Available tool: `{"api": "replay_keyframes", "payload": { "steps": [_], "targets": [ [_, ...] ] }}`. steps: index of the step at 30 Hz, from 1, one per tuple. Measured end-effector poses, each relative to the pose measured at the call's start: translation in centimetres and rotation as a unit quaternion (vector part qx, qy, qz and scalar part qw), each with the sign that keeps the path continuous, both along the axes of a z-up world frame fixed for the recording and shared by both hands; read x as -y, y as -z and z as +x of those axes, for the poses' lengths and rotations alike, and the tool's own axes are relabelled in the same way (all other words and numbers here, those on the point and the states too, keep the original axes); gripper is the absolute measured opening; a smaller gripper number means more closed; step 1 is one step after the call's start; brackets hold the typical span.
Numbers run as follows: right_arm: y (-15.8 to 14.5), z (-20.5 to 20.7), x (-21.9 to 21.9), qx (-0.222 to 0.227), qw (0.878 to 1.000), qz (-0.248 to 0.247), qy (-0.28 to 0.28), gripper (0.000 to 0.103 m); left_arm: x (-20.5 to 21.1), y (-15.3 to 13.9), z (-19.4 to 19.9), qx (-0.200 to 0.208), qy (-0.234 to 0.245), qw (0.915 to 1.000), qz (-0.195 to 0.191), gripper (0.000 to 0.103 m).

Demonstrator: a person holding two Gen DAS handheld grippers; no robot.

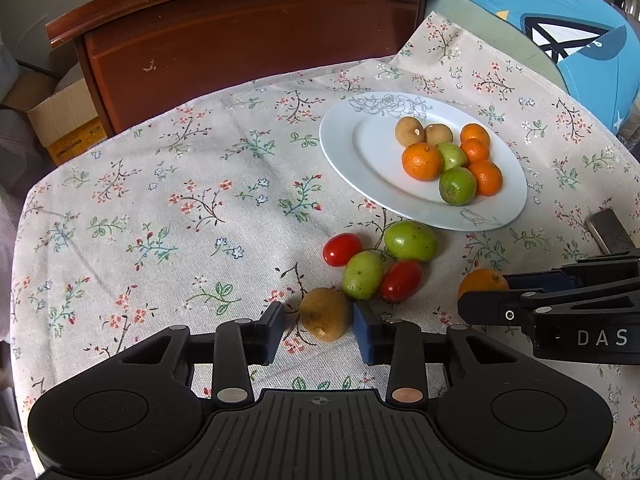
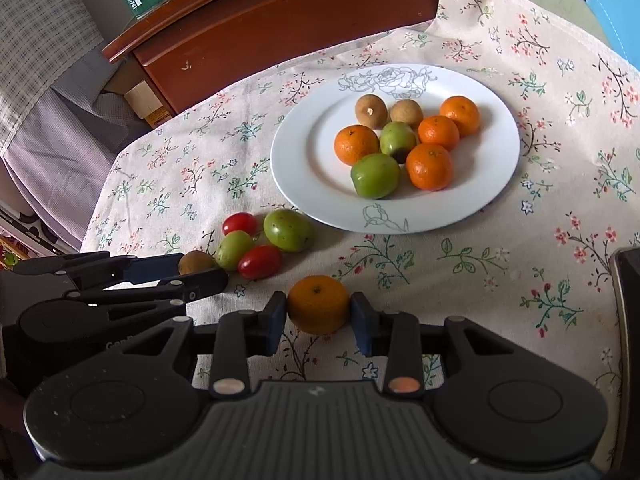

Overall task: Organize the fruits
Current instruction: 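Carry the held tangerine and kiwi over the white plate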

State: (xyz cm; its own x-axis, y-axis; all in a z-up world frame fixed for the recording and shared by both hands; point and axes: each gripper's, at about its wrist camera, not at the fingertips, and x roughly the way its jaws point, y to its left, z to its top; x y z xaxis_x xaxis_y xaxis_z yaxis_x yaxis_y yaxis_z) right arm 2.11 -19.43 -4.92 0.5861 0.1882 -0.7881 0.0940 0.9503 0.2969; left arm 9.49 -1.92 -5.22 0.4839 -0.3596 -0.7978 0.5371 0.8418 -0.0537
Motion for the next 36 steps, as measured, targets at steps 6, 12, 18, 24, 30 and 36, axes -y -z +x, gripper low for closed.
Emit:
{"api": "replay_keyframes", "payload": {
  "steps": [6,12,18,24,30,36],
  "targets": [
    [0.0,0.0,-0.2,0.003,1.0,-0.011,-0.008,0.034,0.1,-0.1,-0.2,0.0,0.002,1.0,-0.003,0.024],
    [-0.1,0.1,-0.1,0.001,1.0,-0.003,-0.006,0.034,-0.1,-0.9,-0.5,0.01,-0.002,0.9999,-0.01,0.023],
    [-0.7,0.1,0.2,0.012,1.0,0.005,-0.003,0.034,0.0,-2.0,-0.6,0.026,-0.006,0.9995,-0.02,0.023],
    [-2.0,0.2,1.1,0.039,0.999,0.02,0.006,0.034,0.2,-3.1,-0.4,0.044,-0.006,0.9985,-0.032,0.023],
    [-3.6,0.5,2.5,0.069,0.997,0.028,0.022,0.034,0.7,-4.4,0.5,0.048,-0.01,0.9968,-0.063,0.023],
    [-4.8,1.2,3.7,0.092,0.995,0.029,0.034,0.034,1.3,-5.3,1.4,0.046,-0.01,0.9948,-0.09,0.023]
  ]
}}
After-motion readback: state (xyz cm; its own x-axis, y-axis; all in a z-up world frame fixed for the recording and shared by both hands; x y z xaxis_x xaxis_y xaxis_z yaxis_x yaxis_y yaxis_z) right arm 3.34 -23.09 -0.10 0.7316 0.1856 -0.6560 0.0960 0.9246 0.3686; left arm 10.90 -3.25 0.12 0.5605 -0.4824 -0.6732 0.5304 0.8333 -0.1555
